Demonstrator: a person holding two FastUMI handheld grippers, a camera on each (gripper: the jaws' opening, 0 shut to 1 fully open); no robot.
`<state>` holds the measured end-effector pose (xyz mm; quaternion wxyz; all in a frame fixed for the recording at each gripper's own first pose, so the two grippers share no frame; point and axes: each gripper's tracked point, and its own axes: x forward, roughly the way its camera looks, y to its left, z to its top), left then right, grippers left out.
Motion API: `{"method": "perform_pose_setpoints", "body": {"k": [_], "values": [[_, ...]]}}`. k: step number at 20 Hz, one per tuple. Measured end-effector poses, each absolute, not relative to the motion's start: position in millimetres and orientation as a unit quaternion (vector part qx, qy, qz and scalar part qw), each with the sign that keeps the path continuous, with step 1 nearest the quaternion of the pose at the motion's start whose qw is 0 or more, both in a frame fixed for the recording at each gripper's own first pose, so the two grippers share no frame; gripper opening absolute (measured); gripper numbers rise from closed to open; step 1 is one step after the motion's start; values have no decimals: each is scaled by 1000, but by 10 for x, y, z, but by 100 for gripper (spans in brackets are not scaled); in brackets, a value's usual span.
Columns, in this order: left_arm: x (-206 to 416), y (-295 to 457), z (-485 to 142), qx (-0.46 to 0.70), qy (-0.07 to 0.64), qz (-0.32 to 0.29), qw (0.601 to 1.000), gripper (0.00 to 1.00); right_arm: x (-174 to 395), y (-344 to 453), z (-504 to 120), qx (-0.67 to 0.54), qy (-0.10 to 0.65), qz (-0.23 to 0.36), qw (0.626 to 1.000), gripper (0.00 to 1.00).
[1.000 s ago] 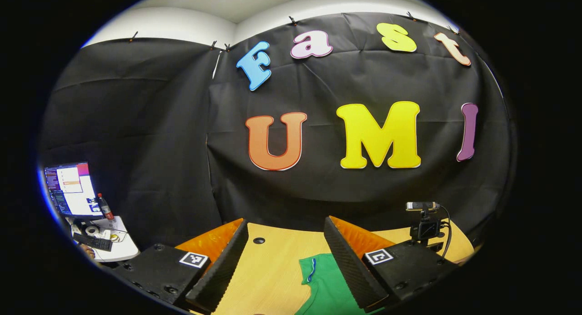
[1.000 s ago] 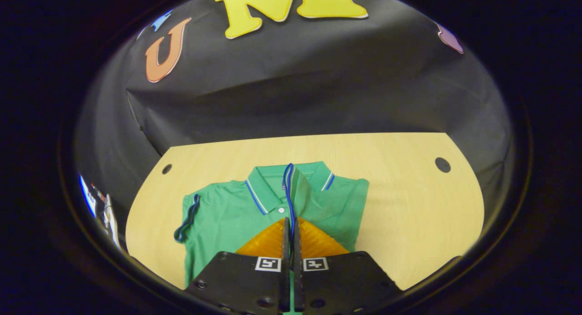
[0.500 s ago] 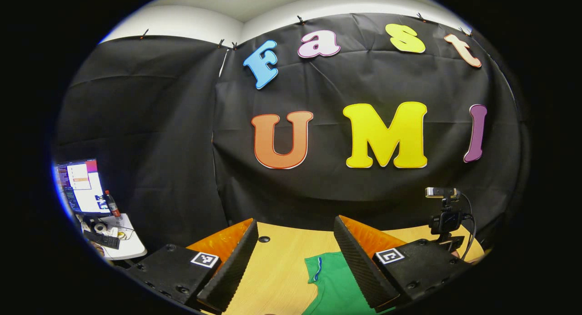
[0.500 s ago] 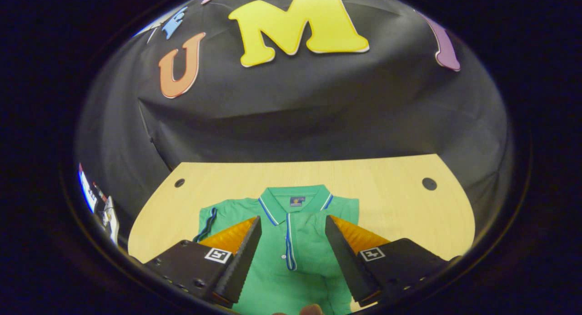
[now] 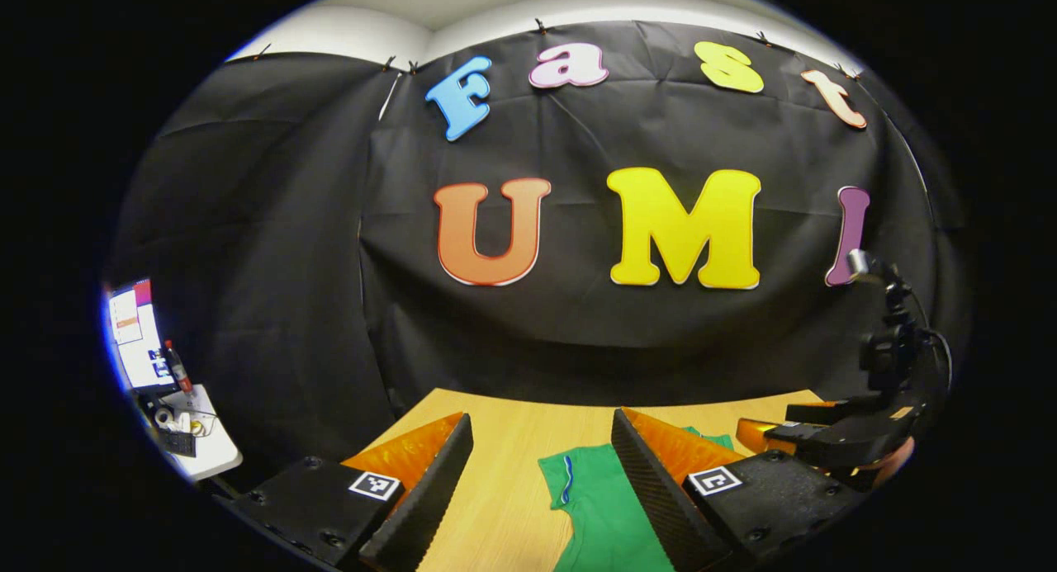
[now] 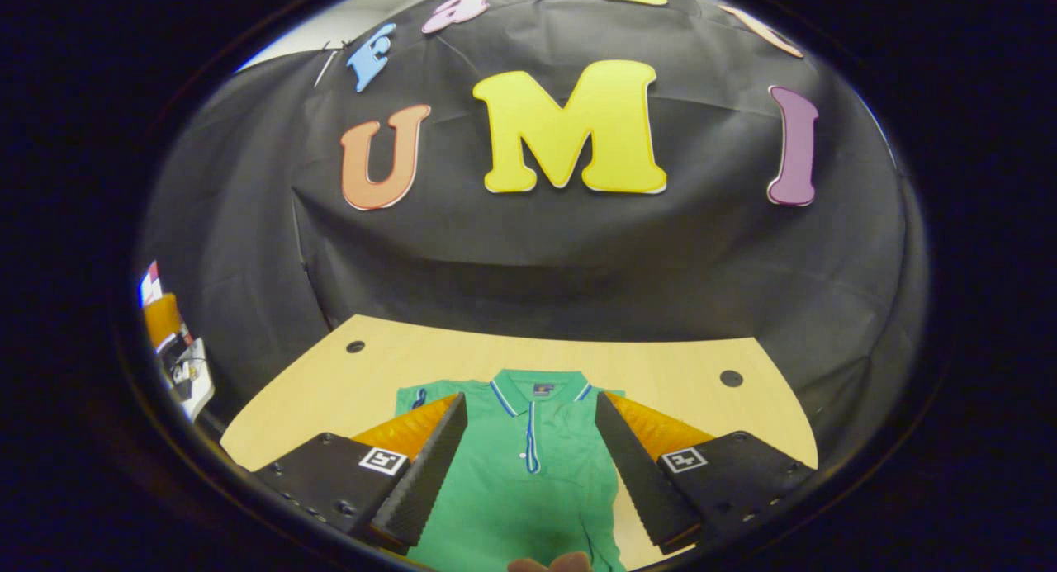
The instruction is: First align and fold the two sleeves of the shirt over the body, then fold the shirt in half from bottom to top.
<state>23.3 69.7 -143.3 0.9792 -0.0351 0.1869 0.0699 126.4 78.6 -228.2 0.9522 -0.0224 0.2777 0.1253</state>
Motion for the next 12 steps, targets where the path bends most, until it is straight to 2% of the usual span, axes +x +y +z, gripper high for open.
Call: {"method": "perform_pose_setpoints", "body": {"k": [7, 12], "values": [[611, 557, -2247, -35, 268, 1, 963, 100, 918, 651, -1832, -38, 250, 103, 962, 95], [970, 466, -2984, -46, 329, -20, 943, 100, 759, 491, -1716, -62, 239, 83, 965, 95]]}}
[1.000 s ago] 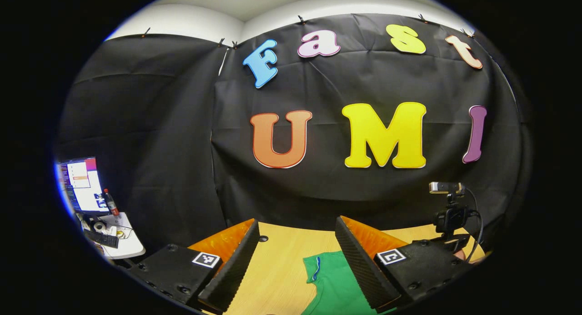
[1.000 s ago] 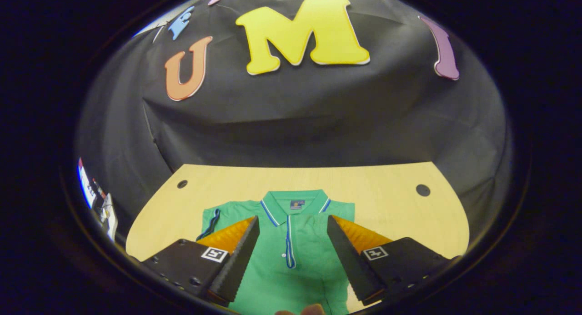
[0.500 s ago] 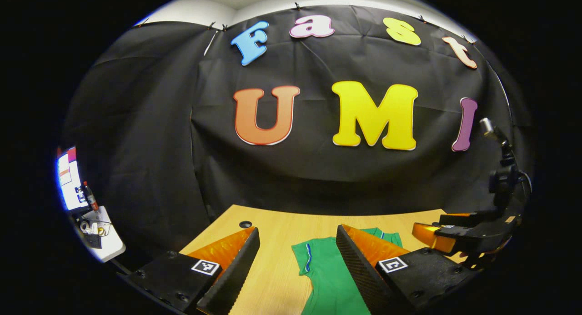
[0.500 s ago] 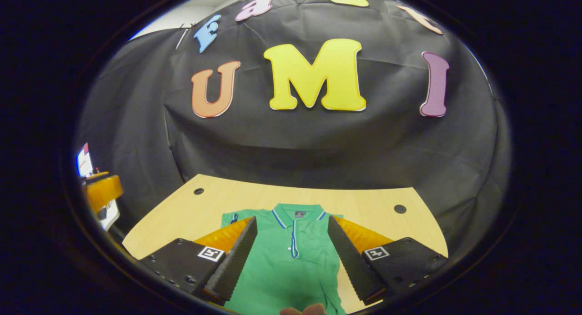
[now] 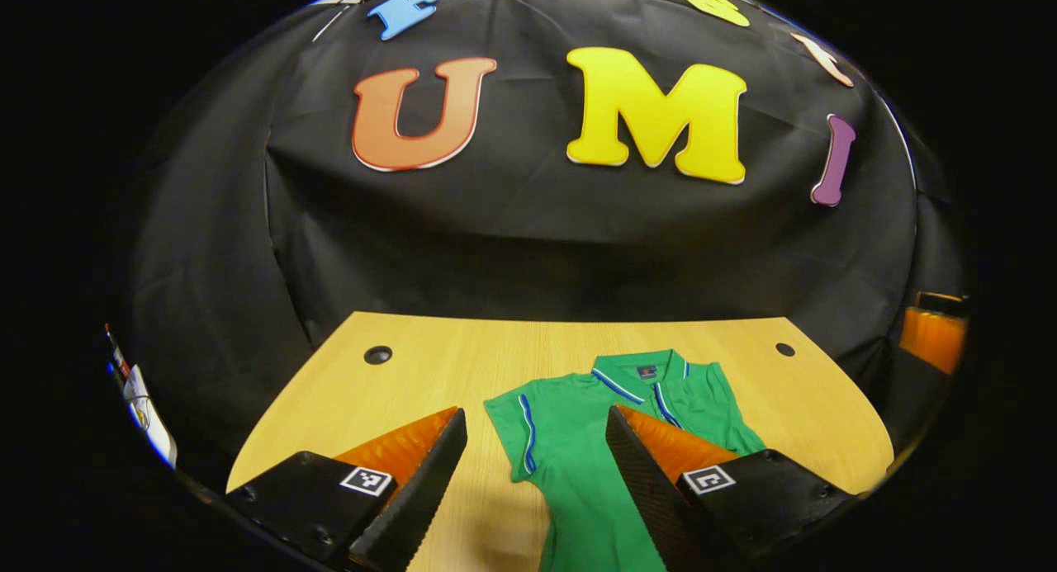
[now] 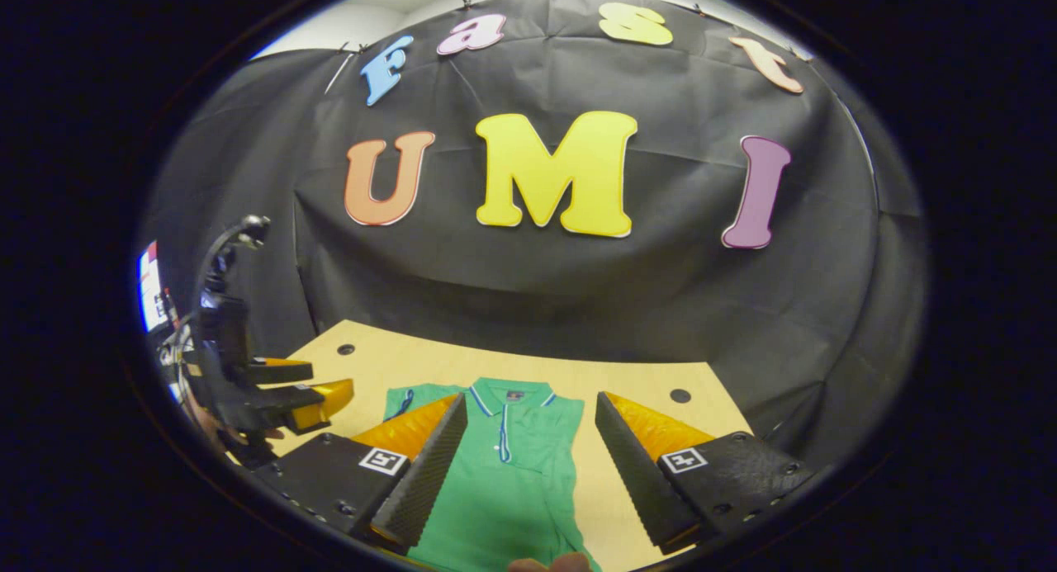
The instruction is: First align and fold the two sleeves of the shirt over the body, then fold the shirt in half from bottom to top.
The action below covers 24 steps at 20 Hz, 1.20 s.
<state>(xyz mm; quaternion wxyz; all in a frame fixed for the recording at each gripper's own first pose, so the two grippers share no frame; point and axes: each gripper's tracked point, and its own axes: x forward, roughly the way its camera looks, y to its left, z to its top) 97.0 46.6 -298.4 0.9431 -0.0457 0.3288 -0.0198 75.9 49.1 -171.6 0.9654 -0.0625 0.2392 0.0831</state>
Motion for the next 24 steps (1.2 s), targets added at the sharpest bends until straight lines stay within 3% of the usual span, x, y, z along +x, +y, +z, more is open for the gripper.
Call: {"method": "perform_pose_setpoints", "body": {"k": [9, 10, 11, 14, 18, 22, 23, 24], "values": [[1321, 536, -4209, -56, 421, -11, 905, 100, 624, 265, -2102, -57, 301, 54, 951, 92], [1339, 530, -4325, -55, 428, -12, 902, 100, 624, 253, -2154, -57, 308, 52, 948, 96], [1350, 522, -4418, -54, 435, -12, 899, 100, 636, 222, -2183, -59, 312, 50, 947, 92], [1373, 539, -4623, -53, 455, -5, 889, 100, 676, 187, -2218, -56, 319, 47, 945, 96], [1382, 622, -4776, -31, 468, 4, 883, 100, 710, 156, -2276, -43, 329, 42, 942, 92], [1406, 647, -4806, -38, 466, 0, 884, 69, 713, 154, -2347, -33, 340, 43, 939, 95], [1406, 659, -4795, -42, 466, 2, 884, 45, 717, 151, -2370, -29, 343, 43, 938, 95], [1411, 660, -4780, -45, 467, 3, 883, 37, 710, 147, -2400, -26, 347, 44, 936, 92]]}}
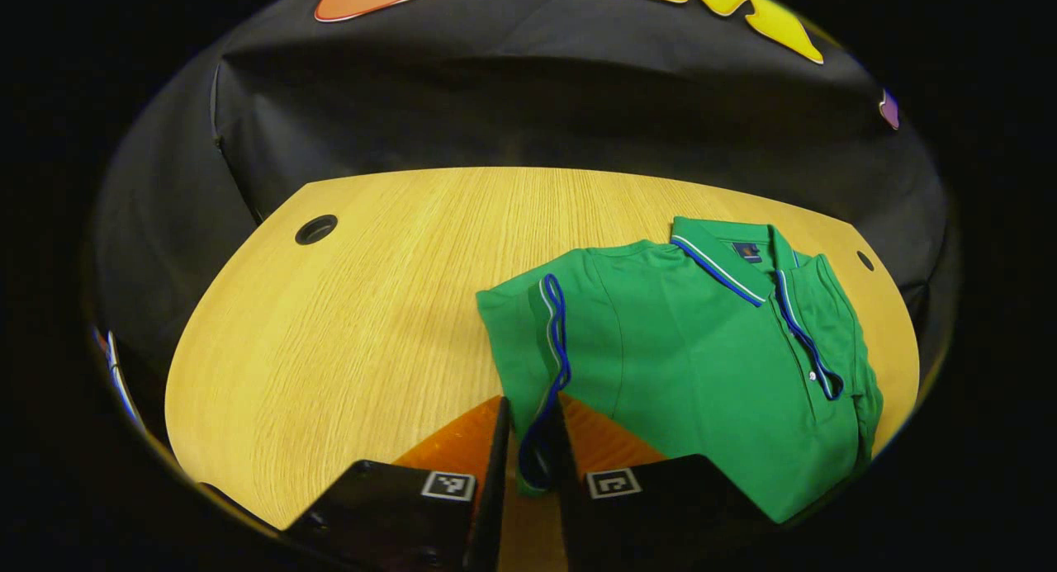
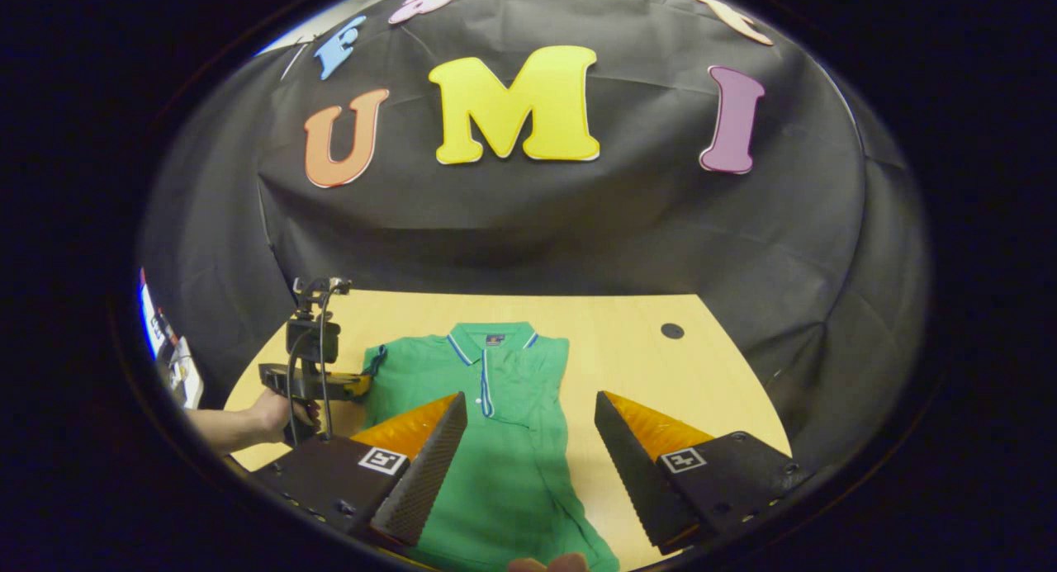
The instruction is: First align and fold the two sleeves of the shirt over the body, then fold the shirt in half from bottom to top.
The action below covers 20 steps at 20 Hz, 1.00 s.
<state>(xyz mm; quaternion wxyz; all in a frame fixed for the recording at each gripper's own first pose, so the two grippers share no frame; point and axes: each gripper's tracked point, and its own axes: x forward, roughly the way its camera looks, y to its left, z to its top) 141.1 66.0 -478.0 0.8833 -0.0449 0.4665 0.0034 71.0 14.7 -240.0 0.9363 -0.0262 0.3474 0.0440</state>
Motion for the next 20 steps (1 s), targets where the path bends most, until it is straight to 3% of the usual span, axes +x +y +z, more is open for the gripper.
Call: {"method": "perform_pose_setpoints", "body": {"k": [1, 2, 3, 10, 20], "values": [[1428, 674, -4755, -50, 462, 8, 885, 21, 691, 162, -2442, -21, 357, 47, 933, 95], [1434, 651, -4737, -60, 463, 7, 884, 13, 668, 181, -2460, -14, 362, 50, 931, 92], [1429, 613, -4692, -74, 464, 4, 883, 6, 667, 188, -2466, -10, 363, 50, 931, 95], [1604, 514, -4248, -94, 426, -1, 900, 6, 615, 218, -2436, 1, 366, 58, 929, 96], [1887, -771, -3767, -94, 391, -77, 912, 6, 517, -125, -2181, 2, 342, 33, 939, 95]]}}
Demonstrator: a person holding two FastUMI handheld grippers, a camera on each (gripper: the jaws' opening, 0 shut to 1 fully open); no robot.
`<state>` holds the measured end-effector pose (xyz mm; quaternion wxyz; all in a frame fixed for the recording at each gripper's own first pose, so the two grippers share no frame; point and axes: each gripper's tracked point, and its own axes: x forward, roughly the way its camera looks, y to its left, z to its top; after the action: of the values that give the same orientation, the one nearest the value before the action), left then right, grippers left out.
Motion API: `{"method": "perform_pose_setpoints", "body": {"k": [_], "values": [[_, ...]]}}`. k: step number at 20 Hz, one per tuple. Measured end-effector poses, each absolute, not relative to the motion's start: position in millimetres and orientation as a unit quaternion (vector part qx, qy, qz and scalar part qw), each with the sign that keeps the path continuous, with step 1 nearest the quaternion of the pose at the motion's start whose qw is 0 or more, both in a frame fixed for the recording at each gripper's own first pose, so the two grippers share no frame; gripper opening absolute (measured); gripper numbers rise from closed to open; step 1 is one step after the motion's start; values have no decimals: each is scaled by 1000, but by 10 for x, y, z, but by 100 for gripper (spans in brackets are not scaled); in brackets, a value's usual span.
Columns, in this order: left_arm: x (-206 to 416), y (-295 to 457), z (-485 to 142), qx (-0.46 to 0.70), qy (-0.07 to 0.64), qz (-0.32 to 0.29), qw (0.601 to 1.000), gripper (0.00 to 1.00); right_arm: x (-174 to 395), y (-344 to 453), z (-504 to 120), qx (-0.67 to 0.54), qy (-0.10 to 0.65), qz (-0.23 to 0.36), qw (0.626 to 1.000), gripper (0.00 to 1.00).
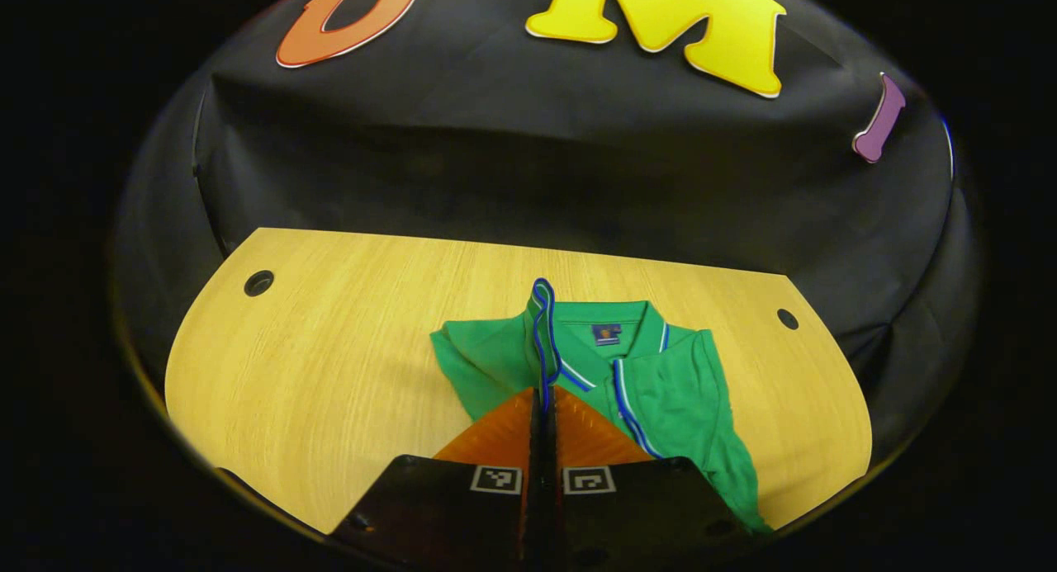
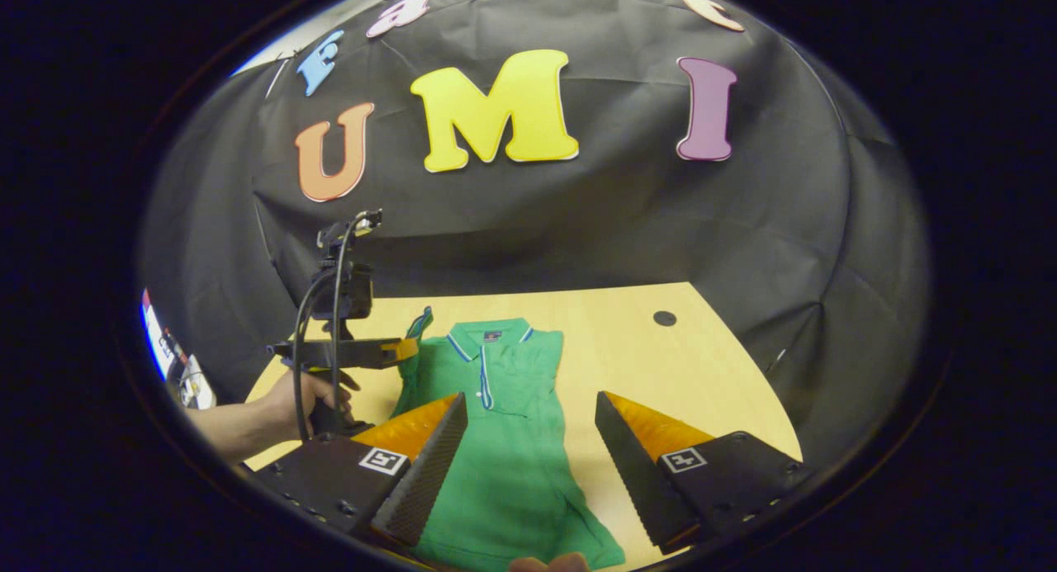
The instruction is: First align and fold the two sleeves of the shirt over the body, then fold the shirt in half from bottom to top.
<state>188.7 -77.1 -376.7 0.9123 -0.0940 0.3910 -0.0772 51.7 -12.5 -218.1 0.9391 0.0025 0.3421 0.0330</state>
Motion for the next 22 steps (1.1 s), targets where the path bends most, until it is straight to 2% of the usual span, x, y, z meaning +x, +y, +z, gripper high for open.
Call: {"method": "perform_pose_setpoints", "body": {"k": [2, 4, 6, 9, 17, 21, 22], "values": [[1851, -939, -3721, -102, 390, -87, 911, 7, 480, -207, -2136, 1, 338, 26, 941, 95], [1845, -983, -3629, -104, 382, -88, 914, 19, 458, -250, -2107, -1, 334, 24, 942, 95], [1793, -949, -3490, -106, 369, -81, 920, 48, 445, -270, -2067, -7, 327, 25, 945, 95], [1700, -707, -3177, -79, 332, -53, 938, 100, 438, -231, -1927, -28, 306, 37, 951, 96], [939, -137, -2065, -71, 236, -13, 969, 100, 181, 54, -1691, -24, 264, 86, 960, 95], [336, 77, -1794, -72, 217, -1, 974, 100, -57, 18, -1643, -27, 252, 94, 963, 95], [204, 120, -1754, -71, 211, 2, 975, 100, -132, -22, -1646, -28, 252, 93, 963, 92]]}}
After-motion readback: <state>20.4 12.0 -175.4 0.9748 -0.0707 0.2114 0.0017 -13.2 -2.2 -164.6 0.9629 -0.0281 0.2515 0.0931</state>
